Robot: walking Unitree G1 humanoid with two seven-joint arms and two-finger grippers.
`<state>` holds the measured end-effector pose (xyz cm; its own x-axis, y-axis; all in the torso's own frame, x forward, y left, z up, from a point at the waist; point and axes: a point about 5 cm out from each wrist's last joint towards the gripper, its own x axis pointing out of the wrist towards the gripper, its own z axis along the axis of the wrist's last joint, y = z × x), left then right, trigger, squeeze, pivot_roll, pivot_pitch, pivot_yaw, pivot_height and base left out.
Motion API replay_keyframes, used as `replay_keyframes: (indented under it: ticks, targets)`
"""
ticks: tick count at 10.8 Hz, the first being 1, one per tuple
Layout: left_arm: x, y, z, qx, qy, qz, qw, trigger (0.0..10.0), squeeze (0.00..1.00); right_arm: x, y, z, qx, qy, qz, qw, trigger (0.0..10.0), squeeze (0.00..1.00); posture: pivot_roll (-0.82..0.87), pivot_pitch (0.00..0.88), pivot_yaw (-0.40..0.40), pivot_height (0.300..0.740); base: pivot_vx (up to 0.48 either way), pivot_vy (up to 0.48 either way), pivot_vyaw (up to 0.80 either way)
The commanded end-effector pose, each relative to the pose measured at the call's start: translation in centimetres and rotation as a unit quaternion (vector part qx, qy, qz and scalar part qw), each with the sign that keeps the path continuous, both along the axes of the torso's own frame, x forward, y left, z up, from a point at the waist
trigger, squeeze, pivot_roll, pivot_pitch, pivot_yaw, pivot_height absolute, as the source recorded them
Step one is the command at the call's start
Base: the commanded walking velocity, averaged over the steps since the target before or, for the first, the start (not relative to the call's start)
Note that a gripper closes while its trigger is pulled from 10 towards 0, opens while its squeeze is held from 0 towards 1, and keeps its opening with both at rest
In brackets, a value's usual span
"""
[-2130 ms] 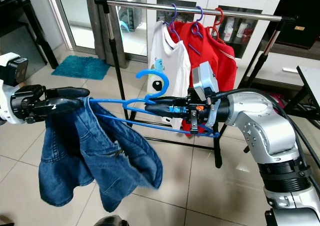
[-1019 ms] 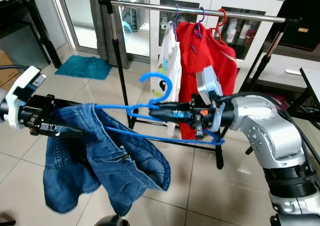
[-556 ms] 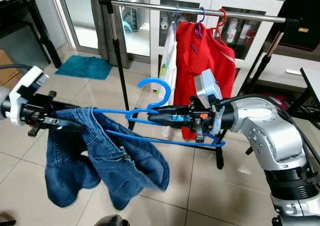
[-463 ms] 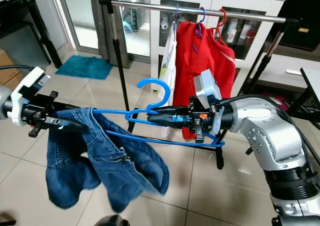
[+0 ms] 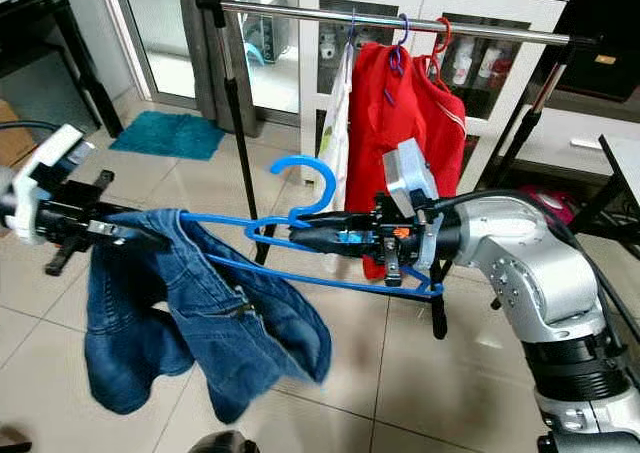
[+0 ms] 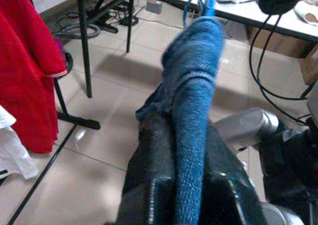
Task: Hang hanger
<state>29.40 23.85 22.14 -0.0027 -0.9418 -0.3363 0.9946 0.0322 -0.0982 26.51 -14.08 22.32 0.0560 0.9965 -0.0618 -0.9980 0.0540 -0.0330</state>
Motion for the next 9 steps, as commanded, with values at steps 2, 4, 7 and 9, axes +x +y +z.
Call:
replay_keyframes:
  ticks: [2, 4, 7, 9]
  targets:
    - [-0.7, 1.6, 0.5, 0.000, 0.000, 0.021, 1.000, 0.0, 0.00, -0.4, 0.5, 1.1, 0.011, -0.020, 0.022, 0.999, 0.0, 0.00, 0.02, 0.032, 0.020, 0.740, 0.000, 0.000, 0.00]
    - [-1.3, 2.0, 0.2, 0.000, 0.005, 0.022, 1.000, 0.0, 0.00, -0.4, 0.8, 1.0, 0.013, -0.021, 0.030, 0.999, 0.0, 0.00, 0.03, 0.031, 0.009, 0.740, 0.000, 0.000, 0.00]
    - [-1.5, 1.1, 0.2, -0.016, 0.007, 0.008, 1.000, 0.0, 0.00, 0.0, 0.7, 1.3, 0.022, -0.022, 0.009, 0.999, 10.0, 0.07, 0.02, 0.020, 0.010, 0.740, 0.000, 0.000, 0.00]
    - [-1.4, 1.2, -0.2, -0.034, 0.004, 0.033, 0.999, 0.0, 0.00, 0.2, -0.2, 1.4, 0.053, -0.009, -0.038, 0.998, 10.0, 1.00, 0.01, 0.000, 0.017, 0.740, 0.000, 0.000, 0.00]
